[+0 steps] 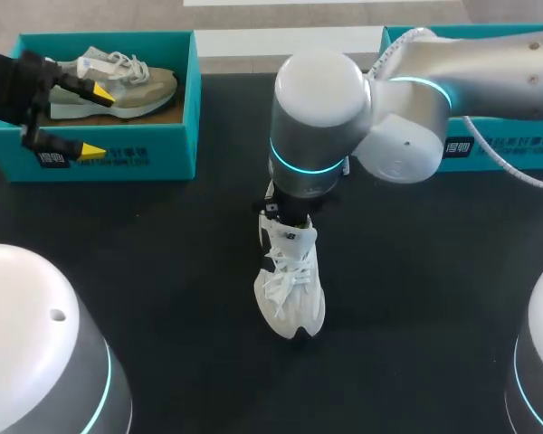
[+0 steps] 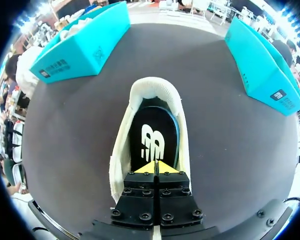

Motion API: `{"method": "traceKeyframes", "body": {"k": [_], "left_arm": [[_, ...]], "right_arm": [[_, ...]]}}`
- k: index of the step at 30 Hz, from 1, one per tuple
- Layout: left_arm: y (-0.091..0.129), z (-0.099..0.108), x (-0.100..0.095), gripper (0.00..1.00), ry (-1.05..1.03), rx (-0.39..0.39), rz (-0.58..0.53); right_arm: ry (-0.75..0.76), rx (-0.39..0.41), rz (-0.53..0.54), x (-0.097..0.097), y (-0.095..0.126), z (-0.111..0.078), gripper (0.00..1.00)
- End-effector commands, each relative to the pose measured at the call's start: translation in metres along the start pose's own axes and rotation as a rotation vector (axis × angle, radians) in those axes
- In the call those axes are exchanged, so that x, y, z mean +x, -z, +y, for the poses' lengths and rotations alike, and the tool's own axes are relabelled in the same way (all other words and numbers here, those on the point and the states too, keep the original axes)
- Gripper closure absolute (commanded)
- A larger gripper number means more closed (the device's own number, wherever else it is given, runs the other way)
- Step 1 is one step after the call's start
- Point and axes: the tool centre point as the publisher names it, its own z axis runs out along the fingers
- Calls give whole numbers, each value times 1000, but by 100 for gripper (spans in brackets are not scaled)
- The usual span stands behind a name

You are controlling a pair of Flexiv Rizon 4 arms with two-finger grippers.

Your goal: Take the shoe out of the shoebox, open the shoe tongue, remove and reinsert the insole, then place the shoe into the shoebox

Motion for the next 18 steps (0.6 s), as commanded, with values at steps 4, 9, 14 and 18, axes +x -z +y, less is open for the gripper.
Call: {"method": "traceKeyframes", "body": {"k": [4, 9, 14, 18], "left_arm": [[1, -1, 1, 0, 0, -4, 0], [1, -1, 1, 0, 0, -4, 0], [1, -1, 1, 0, 0, -4, 0], [1, -1, 1, 0, 0, -4, 0]], "right_arm": [[17, 21, 19, 2, -24, 2, 100], [36, 41, 22, 3, -34, 0, 100], [53, 9, -16, 3, -15, 3, 100], [95, -27, -26, 1, -10, 16, 100]]}}
